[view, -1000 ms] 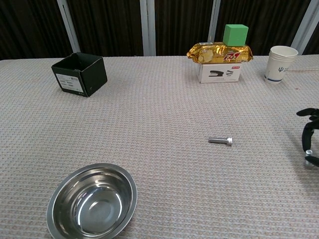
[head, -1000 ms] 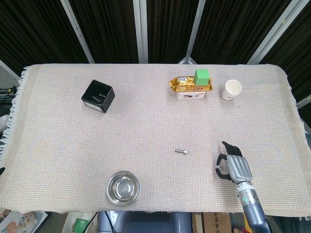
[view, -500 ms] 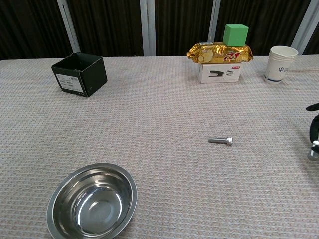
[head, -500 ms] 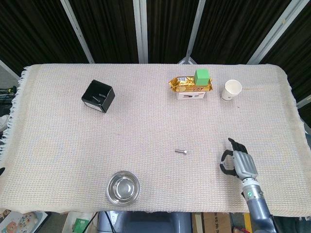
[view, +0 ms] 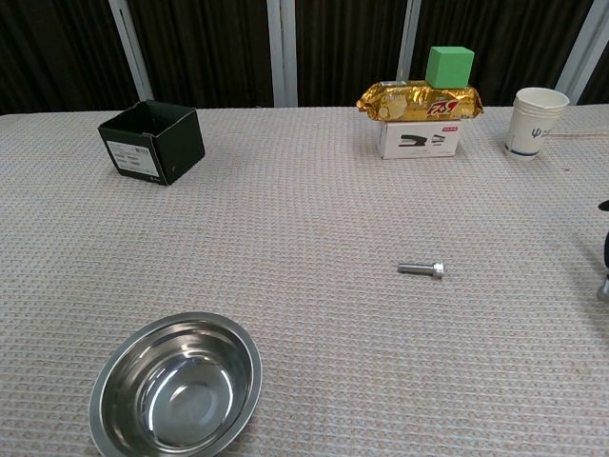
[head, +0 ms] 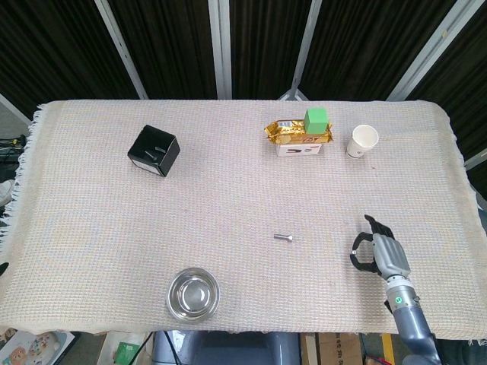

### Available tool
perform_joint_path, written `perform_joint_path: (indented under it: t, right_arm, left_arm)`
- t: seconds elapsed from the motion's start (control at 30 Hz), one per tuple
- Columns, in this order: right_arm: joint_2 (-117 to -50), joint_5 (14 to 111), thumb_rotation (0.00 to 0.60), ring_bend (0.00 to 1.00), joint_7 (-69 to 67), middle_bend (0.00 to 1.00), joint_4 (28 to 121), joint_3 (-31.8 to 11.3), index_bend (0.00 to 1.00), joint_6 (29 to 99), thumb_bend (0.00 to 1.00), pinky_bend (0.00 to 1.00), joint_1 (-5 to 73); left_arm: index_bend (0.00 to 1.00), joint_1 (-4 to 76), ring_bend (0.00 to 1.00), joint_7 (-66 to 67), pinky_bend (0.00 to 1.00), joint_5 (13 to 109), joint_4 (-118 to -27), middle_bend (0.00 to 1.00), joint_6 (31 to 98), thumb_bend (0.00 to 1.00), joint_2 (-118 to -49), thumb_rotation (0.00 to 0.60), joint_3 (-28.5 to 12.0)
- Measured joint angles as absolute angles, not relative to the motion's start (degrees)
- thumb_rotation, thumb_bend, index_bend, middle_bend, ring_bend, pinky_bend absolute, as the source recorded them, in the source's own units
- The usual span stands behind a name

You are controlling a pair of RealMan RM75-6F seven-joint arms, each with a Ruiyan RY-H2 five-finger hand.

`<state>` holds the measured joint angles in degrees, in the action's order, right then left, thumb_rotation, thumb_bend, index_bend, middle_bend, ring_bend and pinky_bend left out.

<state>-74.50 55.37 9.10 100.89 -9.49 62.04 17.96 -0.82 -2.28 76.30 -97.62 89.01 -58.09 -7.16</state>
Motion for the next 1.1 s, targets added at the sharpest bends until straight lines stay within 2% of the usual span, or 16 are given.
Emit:
perform_joint_path:
  t: [0.5, 0.87, 1.1]
  right_arm:
    - [-75.2, 55.5, 0.6, 0.06, 6.1, 0.07, 98.0, -8.8, 0.62, 60.1, 0.43, 0.04, 18.3]
    - [-74.3, 55.1, 0.6, 0.04, 5.6, 0.07, 98.4, -8.6, 0.52, 60.0, 0.43, 0.02, 18.3]
    - [-73.5, 54.5, 0.6, 0.04, 6.0, 0.07, 98.8, -8.1, 0.5, 59.2, 0.43, 0.02, 18.6]
  left_arm:
    - [0.18, -0.8, 0.02, -2.2, 0.05, 76.2, -97.6, 0.11, 89.0, 0.07, -58.1, 0.6, -7.2]
    - [0.18, -0.8, 0.02, -2.1, 0.05, 76.3, -97.6, 0.11, 89.1, 0.07, -58.1, 0.6, -7.1]
    - [0.18, -0.8, 0.02, -2.0, 0.05, 76.3, -97.7, 0.11, 89.1, 0.07, -58.1, 0.6, -7.1]
